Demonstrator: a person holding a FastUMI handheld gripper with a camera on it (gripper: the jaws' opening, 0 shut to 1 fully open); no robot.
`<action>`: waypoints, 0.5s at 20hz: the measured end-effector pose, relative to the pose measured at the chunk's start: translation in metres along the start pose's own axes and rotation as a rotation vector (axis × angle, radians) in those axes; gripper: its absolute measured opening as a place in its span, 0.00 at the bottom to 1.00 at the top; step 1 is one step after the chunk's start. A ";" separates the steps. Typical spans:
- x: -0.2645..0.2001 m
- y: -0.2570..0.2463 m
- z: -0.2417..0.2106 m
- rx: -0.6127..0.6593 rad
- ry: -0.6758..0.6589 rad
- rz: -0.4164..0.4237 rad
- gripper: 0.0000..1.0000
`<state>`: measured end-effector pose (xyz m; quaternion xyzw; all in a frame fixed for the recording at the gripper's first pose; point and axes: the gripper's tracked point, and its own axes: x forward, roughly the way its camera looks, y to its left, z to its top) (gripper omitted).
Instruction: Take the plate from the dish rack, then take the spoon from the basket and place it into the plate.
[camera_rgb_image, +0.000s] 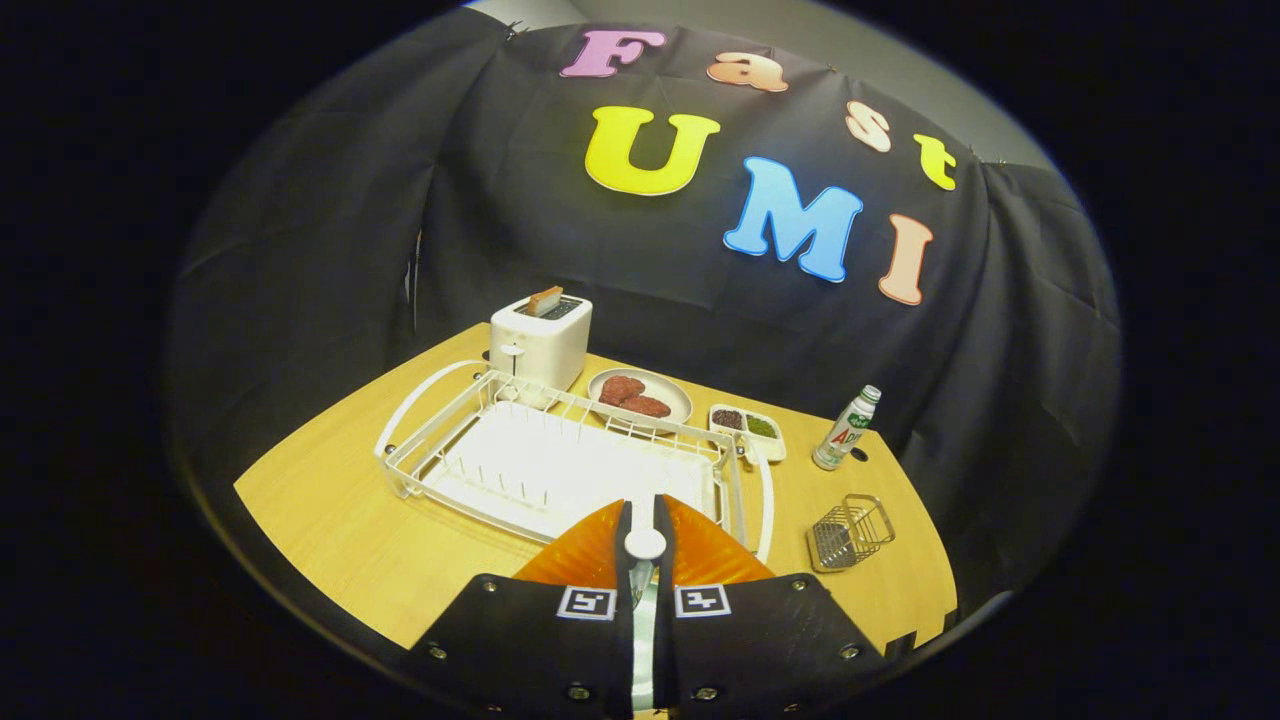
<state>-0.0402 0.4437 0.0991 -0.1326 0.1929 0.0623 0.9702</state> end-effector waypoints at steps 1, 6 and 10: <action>0.002 0.006 -0.004 0.008 0.007 0.018 0.07; 0.007 0.022 -0.020 0.040 0.024 0.057 0.07; 0.008 0.031 -0.038 0.041 0.058 0.099 0.07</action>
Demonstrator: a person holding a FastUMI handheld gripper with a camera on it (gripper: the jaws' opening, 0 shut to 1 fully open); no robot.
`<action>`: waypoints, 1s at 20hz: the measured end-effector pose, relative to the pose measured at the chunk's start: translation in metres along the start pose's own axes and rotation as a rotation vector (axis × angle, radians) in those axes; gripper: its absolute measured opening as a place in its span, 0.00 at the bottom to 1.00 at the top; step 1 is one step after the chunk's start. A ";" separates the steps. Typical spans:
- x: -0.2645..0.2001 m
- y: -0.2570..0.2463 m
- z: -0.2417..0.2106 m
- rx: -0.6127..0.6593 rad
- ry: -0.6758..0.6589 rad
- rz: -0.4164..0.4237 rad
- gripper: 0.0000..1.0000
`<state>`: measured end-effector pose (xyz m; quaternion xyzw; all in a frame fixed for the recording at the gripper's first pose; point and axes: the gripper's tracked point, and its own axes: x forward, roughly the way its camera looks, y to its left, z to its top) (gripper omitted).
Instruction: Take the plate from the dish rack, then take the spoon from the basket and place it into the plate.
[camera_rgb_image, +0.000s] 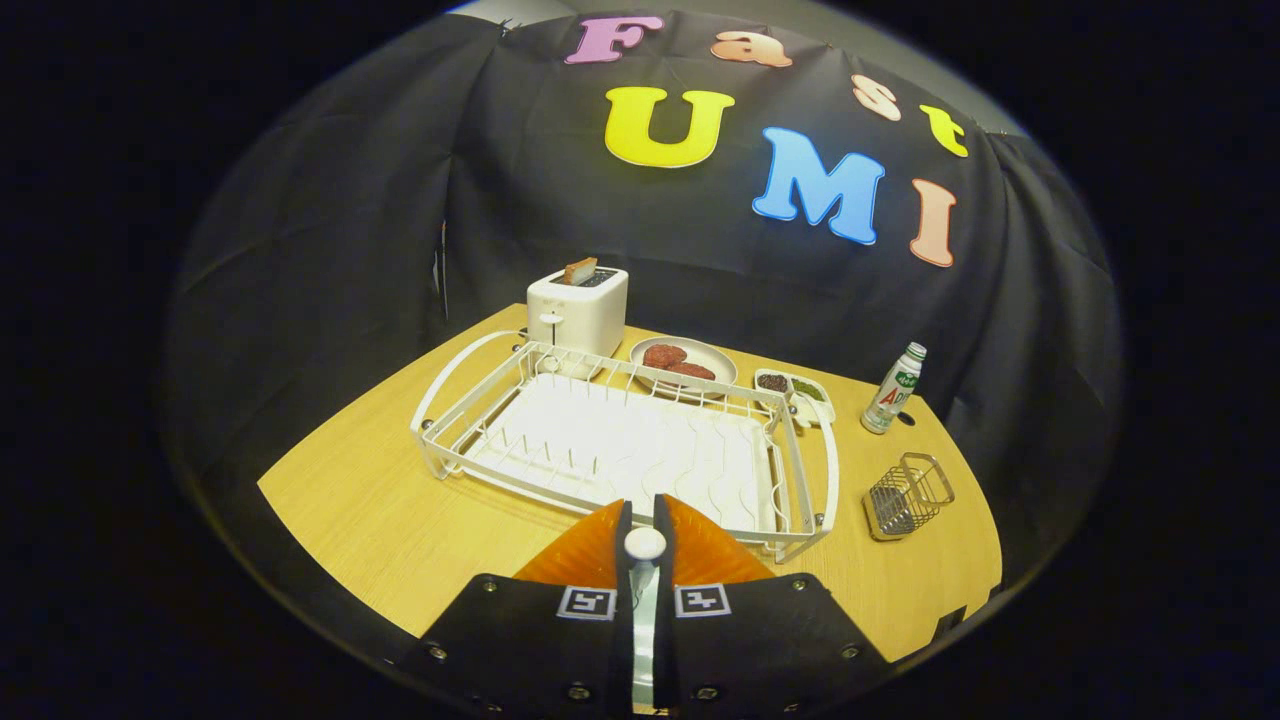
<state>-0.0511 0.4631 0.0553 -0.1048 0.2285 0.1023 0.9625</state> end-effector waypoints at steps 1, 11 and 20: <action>0.001 0.002 -0.004 -0.001 0.008 0.007 0.07; -0.004 -0.001 -0.009 -0.003 0.006 0.068 0.16; -0.003 -0.036 0.019 0.001 -0.041 0.005 0.30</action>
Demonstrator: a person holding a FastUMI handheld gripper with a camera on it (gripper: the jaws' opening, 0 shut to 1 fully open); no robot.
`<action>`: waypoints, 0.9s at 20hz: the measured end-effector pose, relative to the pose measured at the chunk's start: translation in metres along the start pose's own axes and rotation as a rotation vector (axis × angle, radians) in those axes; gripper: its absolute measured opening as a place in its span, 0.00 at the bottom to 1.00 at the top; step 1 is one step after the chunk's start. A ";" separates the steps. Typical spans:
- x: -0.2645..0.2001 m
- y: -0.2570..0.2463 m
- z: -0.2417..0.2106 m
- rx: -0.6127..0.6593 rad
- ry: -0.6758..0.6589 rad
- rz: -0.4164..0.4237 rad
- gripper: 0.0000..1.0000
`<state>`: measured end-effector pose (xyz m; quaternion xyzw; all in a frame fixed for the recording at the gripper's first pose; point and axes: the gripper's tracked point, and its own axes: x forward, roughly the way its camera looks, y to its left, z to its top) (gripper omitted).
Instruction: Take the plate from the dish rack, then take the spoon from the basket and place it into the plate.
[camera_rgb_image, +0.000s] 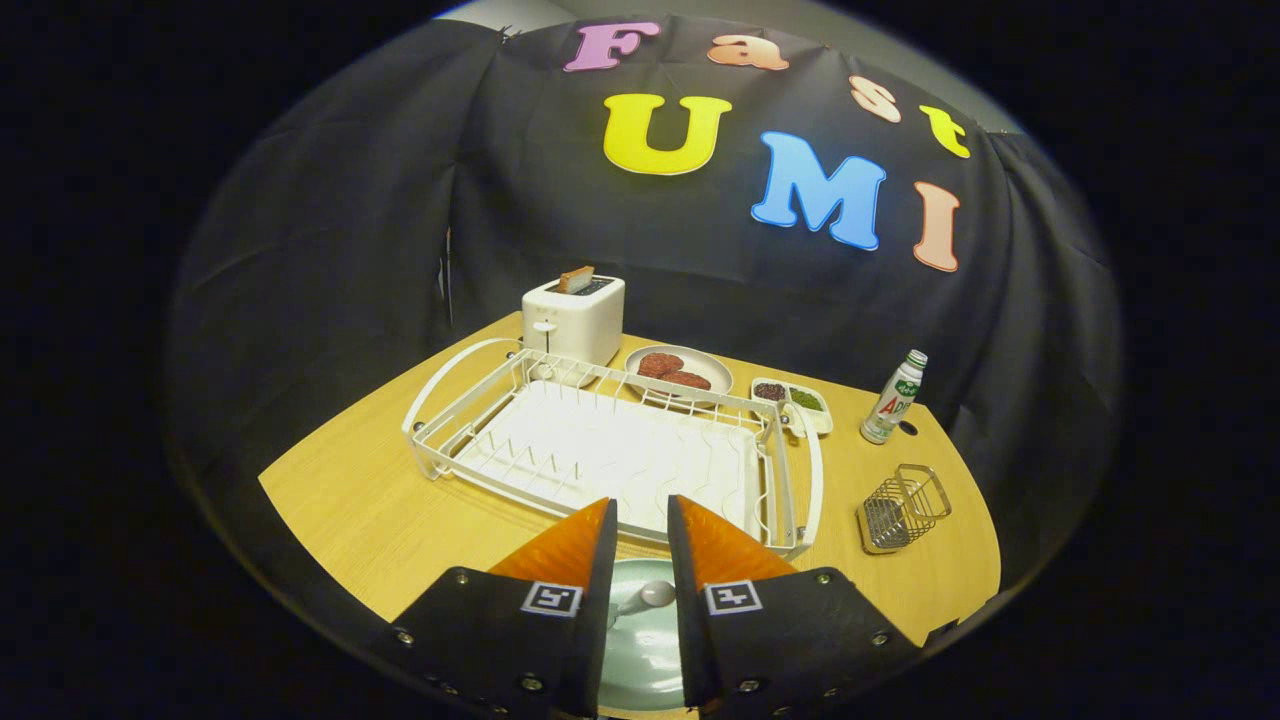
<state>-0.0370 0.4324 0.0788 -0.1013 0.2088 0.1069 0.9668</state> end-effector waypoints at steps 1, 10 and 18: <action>0.000 -0.006 0.003 0.002 -0.001 -0.013 0.37; -0.002 -0.027 0.015 0.032 -0.015 -0.059 0.37; -0.035 -0.058 0.081 0.027 -0.153 -0.132 0.38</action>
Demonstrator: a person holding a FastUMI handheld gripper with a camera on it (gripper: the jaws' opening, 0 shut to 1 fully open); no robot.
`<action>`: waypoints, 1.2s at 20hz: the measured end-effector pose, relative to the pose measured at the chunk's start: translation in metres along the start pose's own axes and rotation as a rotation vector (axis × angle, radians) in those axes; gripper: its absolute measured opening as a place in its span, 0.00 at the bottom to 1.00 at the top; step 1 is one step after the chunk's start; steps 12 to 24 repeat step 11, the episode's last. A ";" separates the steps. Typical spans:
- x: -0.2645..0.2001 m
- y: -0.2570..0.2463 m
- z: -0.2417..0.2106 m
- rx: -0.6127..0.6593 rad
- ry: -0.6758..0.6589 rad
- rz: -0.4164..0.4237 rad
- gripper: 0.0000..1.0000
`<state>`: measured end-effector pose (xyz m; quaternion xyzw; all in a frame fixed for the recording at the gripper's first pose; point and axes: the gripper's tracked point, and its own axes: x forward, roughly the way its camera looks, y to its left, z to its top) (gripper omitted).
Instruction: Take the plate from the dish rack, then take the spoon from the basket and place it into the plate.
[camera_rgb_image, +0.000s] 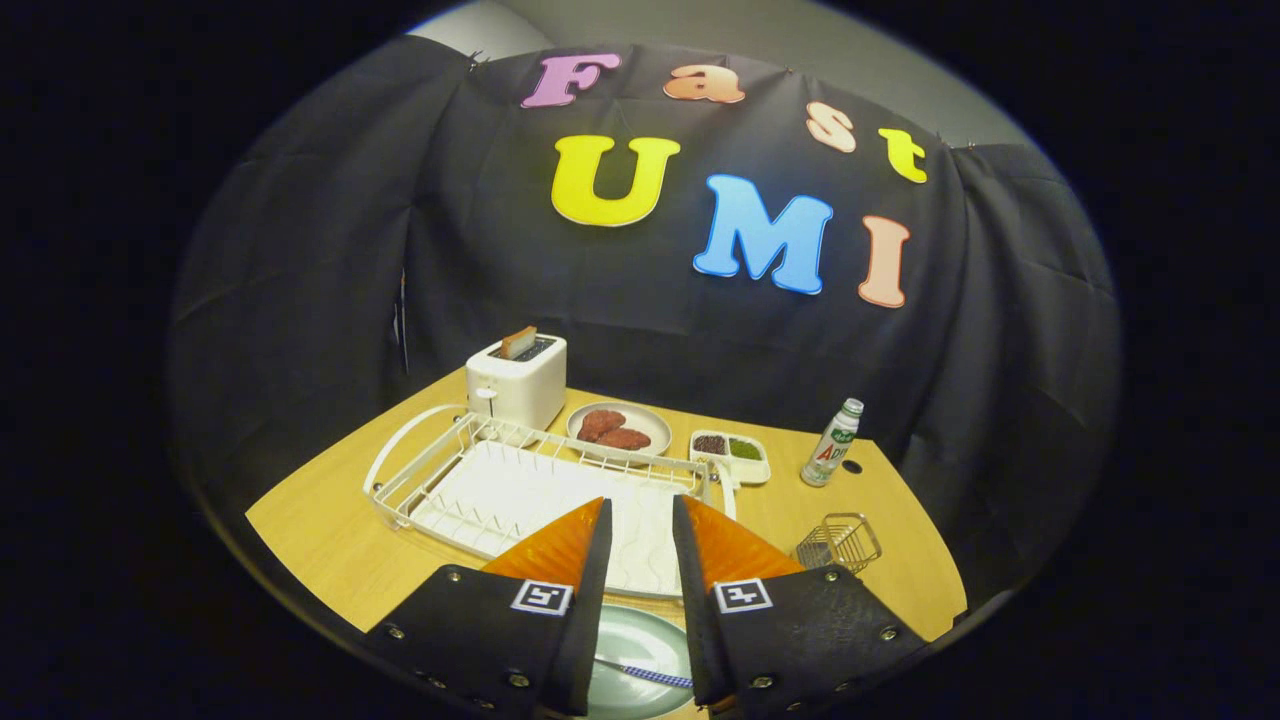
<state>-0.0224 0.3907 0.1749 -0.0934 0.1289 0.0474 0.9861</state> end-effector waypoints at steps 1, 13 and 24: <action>-0.004 -0.006 0.015 0.007 -0.024 -0.010 0.38; -0.037 -0.078 0.130 0.081 -0.232 -0.139 0.37; -0.037 -0.078 0.130 0.081 -0.232 -0.139 0.37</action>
